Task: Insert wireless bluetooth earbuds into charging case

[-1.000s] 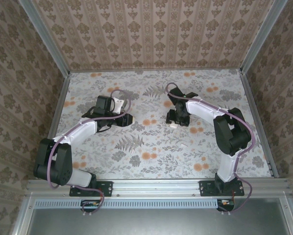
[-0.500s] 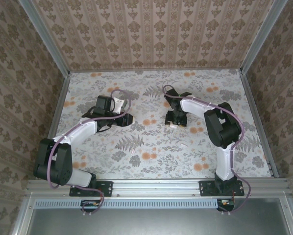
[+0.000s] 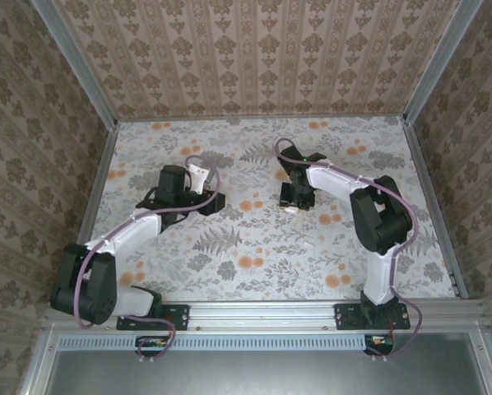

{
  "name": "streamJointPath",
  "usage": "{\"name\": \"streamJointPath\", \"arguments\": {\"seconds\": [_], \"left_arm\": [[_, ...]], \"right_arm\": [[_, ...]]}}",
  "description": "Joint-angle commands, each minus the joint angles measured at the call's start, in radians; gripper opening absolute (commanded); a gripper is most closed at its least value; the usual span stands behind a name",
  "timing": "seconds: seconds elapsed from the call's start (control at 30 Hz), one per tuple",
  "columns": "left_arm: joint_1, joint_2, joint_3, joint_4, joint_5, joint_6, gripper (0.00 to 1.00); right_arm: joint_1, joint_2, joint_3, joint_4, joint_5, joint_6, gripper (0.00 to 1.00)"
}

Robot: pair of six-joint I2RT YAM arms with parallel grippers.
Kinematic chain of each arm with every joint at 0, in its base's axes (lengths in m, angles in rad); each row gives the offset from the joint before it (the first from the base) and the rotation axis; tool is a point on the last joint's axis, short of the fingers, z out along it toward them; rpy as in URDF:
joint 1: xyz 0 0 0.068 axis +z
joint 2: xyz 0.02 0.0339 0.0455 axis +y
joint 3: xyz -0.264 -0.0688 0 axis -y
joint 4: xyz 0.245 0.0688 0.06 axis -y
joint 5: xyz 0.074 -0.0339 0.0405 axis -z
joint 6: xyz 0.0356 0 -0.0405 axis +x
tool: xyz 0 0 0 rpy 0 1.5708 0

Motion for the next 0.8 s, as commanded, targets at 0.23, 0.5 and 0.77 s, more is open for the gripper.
{"name": "streamJointPath", "arguments": {"seconds": [0.23, 0.5, 0.77], "left_arm": [[-0.285, -0.072, -0.124, 0.581, -0.145, -0.044, 0.47], [-0.403, 0.071, -0.109, 0.954, -0.188, -0.1, 0.49], [-0.446, 0.137, -0.062, 1.032, -0.186, -0.111, 0.49]], "right_arm": [[0.037, -0.4, -0.038, 0.14, -0.145, 0.163, 0.4], [0.083, -0.57, -0.113, 0.25, -0.191, 0.279, 0.41], [0.093, -0.638, -0.159, 0.26, -0.187, 0.303, 0.42]]}}
